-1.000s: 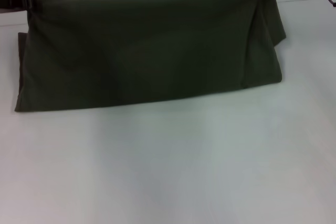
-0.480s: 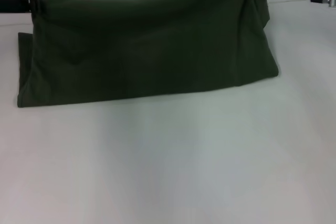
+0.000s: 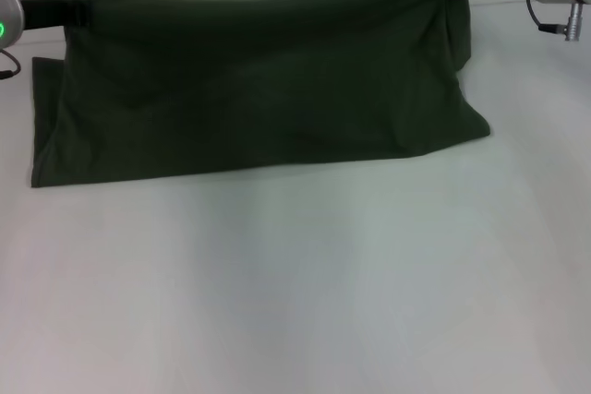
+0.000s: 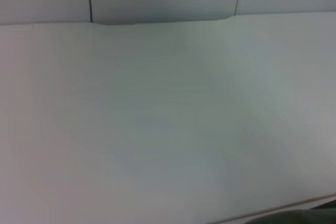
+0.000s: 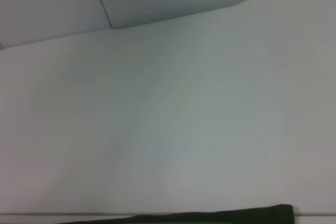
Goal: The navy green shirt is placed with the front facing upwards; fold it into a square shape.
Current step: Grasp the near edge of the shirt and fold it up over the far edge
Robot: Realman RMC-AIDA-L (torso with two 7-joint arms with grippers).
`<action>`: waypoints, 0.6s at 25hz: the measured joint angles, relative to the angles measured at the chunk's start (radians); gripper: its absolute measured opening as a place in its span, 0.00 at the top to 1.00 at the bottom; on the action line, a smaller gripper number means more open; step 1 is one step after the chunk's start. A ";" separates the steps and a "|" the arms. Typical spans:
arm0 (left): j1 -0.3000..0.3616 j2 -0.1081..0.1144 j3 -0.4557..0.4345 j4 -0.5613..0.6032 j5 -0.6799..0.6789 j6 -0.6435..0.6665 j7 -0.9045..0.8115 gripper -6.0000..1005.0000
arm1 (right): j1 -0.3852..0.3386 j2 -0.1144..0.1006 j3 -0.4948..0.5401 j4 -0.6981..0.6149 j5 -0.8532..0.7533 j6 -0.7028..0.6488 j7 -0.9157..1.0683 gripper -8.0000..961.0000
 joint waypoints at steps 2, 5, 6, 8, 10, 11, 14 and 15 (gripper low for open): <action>-0.004 -0.001 0.009 -0.009 0.001 -0.009 -0.001 0.92 | 0.000 0.004 0.000 0.004 0.000 0.014 -0.004 0.99; -0.005 -0.001 0.022 -0.010 0.001 -0.010 -0.003 0.92 | 0.002 0.009 0.000 0.004 0.000 0.026 -0.009 0.99; -0.004 -0.001 0.026 -0.011 0.002 -0.011 -0.005 0.92 | 0.003 0.009 0.000 0.004 0.000 0.029 -0.010 0.99; -0.003 -0.001 0.032 -0.011 0.002 -0.012 -0.007 0.92 | 0.008 0.010 0.000 0.004 0.000 0.032 -0.011 0.99; -0.002 -0.001 0.032 -0.012 0.002 -0.013 -0.007 0.92 | 0.013 0.011 -0.001 0.004 0.000 0.032 -0.011 0.99; -0.001 -0.001 0.032 -0.012 0.002 -0.013 -0.007 0.92 | 0.015 0.011 -0.002 0.004 0.000 0.032 -0.011 0.99; 0.000 -0.001 0.034 -0.013 0.002 -0.014 -0.008 0.93 | 0.019 0.011 -0.011 0.004 0.000 0.035 -0.011 0.99; 0.000 -0.001 0.034 -0.013 0.002 -0.014 -0.008 0.93 | 0.019 0.011 -0.015 0.004 0.000 0.037 -0.011 0.99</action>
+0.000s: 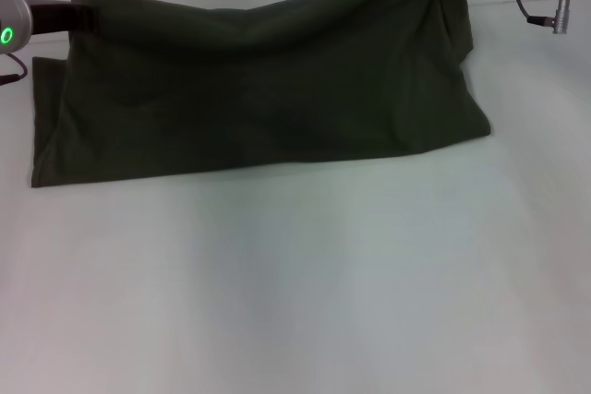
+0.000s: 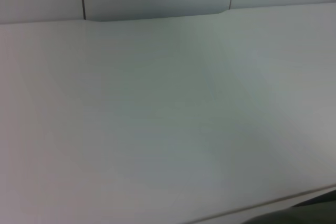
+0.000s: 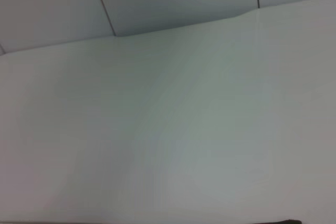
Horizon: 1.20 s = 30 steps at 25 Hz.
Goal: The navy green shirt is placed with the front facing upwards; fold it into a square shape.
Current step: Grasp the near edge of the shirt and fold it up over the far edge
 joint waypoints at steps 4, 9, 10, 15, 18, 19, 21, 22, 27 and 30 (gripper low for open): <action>0.000 0.000 0.000 -0.002 0.000 -0.017 -0.001 0.93 | 0.002 0.004 -0.011 0.003 0.000 0.017 0.000 0.99; -0.003 -0.005 0.002 -0.003 0.019 -0.034 -0.011 0.93 | 0.003 0.010 -0.013 0.007 0.000 0.039 0.000 0.99; -0.004 -0.007 0.002 -0.003 0.030 -0.041 -0.019 0.93 | 0.003 0.010 -0.013 0.010 0.000 0.046 0.000 0.99; -0.008 -0.014 0.003 -0.005 0.066 -0.062 -0.043 0.92 | 0.002 0.020 -0.023 0.017 0.000 0.087 0.001 0.98; -0.008 -0.015 -0.001 -0.005 0.068 -0.064 -0.044 0.92 | 0.000 0.022 -0.034 0.017 0.000 0.096 0.001 0.98; -0.008 -0.015 -0.001 -0.005 0.068 -0.063 -0.044 0.92 | 0.000 0.023 -0.036 0.018 0.000 0.097 0.001 0.98; -0.008 -0.015 -0.002 -0.004 0.068 -0.062 -0.044 0.92 | 0.001 0.023 -0.037 0.020 0.000 0.098 0.001 0.98; -0.008 -0.015 -0.002 -0.002 0.067 -0.062 -0.045 0.92 | 0.002 0.023 -0.037 0.021 0.000 0.098 0.001 0.98; -0.004 -0.008 -0.005 -0.006 0.061 -0.072 -0.074 0.88 | 0.003 0.024 -0.038 0.021 0.001 0.101 0.001 0.98; -0.003 -0.004 -0.005 -0.007 0.065 -0.078 -0.087 0.84 | 0.004 0.017 -0.039 0.025 -0.003 0.106 0.001 0.95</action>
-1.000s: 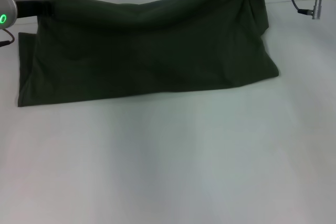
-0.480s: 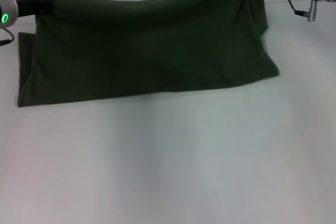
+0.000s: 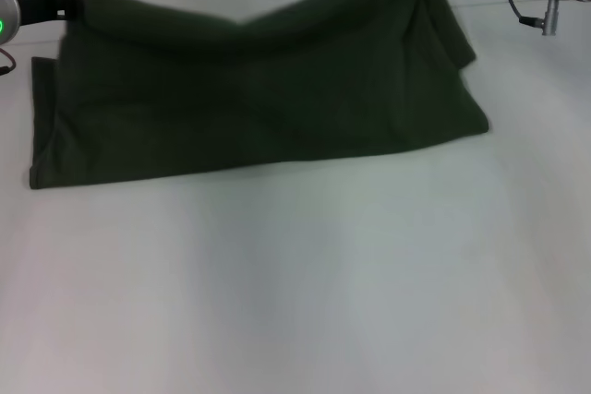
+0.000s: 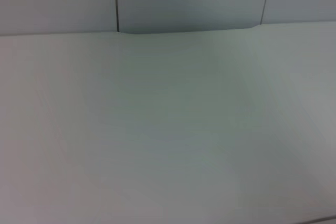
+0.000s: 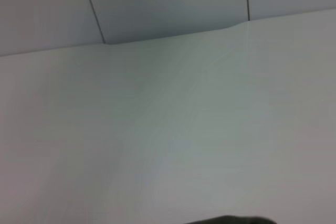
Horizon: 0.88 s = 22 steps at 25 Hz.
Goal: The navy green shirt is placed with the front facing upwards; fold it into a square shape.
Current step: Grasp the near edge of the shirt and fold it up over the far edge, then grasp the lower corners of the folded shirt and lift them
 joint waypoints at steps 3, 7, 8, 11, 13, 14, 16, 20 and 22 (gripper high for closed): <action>0.002 0.000 0.002 0.001 0.001 0.000 0.000 0.80 | 0.001 -0.005 -0.004 0.000 -0.002 0.002 0.000 0.87; 0.002 0.000 0.007 0.001 0.001 0.000 0.000 0.75 | 0.002 -0.012 -0.013 -0.007 -0.003 0.000 0.000 0.77; 0.002 -0.001 0.007 0.001 0.001 0.000 0.000 0.71 | 0.004 -0.014 -0.013 -0.007 -0.003 -0.001 0.000 0.73; 0.002 -0.002 0.005 0.005 0.002 0.001 -0.001 0.61 | 0.005 -0.019 -0.013 -0.008 -0.003 -0.006 0.001 0.63; 0.003 -0.002 0.003 0.006 0.003 0.002 -0.001 0.54 | 0.006 -0.021 -0.013 -0.008 -0.003 -0.012 0.003 0.56; 0.003 -0.002 0.003 0.006 0.003 0.003 -0.001 0.49 | 0.006 -0.022 -0.013 -0.009 -0.003 -0.016 0.004 0.55; 0.004 -0.002 0.002 0.007 0.003 0.012 -0.001 0.40 | 0.006 -0.026 -0.013 -0.009 -0.003 -0.028 0.005 0.53; 0.011 0.006 -0.015 0.035 -0.013 0.093 -0.002 0.26 | -0.004 -0.042 -0.001 -0.038 0.001 -0.142 0.011 0.51; 0.018 0.017 -0.047 0.072 -0.025 0.197 -0.002 0.21 | -0.023 -0.051 0.017 -0.089 0.005 -0.247 0.013 0.51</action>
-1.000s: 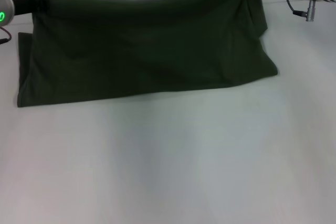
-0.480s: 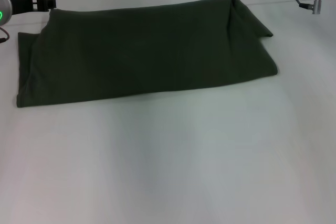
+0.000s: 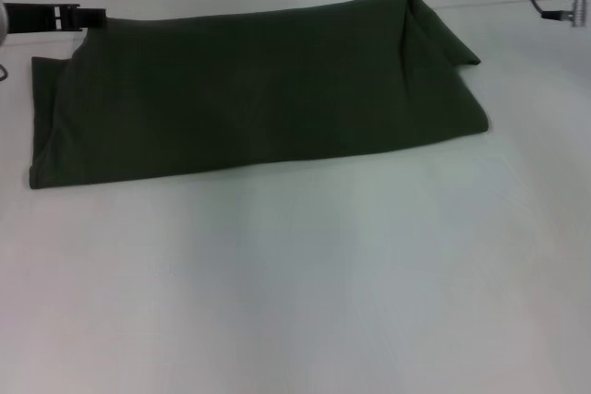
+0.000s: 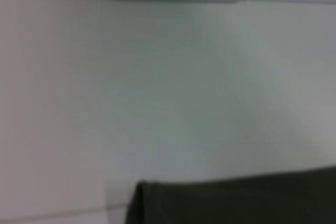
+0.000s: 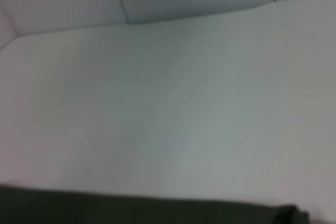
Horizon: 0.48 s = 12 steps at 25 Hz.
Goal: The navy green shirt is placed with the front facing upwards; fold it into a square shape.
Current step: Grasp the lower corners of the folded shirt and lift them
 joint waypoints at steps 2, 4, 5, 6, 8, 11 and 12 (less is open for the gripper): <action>0.014 0.009 -0.046 0.056 -0.016 0.130 0.000 0.16 | -0.029 -0.003 0.029 -0.068 0.006 -0.118 0.001 0.51; 0.038 0.013 -0.085 0.121 -0.040 0.242 0.000 0.16 | -0.069 -0.003 0.059 -0.138 0.030 -0.223 -0.001 0.47; 0.053 0.014 -0.104 0.159 -0.057 0.296 0.000 0.16 | -0.090 -0.004 0.070 -0.166 0.048 -0.261 -0.003 0.45; 0.071 0.017 -0.124 0.196 -0.077 0.353 0.000 0.16 | -0.110 -0.004 0.078 -0.191 0.066 -0.300 -0.004 0.43; 0.091 0.026 -0.158 0.237 -0.107 0.444 -0.003 0.16 | -0.149 -0.013 0.091 -0.232 0.107 -0.372 -0.004 0.38; 0.109 0.053 -0.225 0.265 -0.146 0.594 -0.005 0.16 | -0.197 -0.039 0.117 -0.265 0.171 -0.502 -0.012 0.29; 0.113 0.061 -0.239 0.266 -0.152 0.624 -0.003 0.16 | -0.209 -0.050 0.126 -0.270 0.193 -0.545 -0.020 0.26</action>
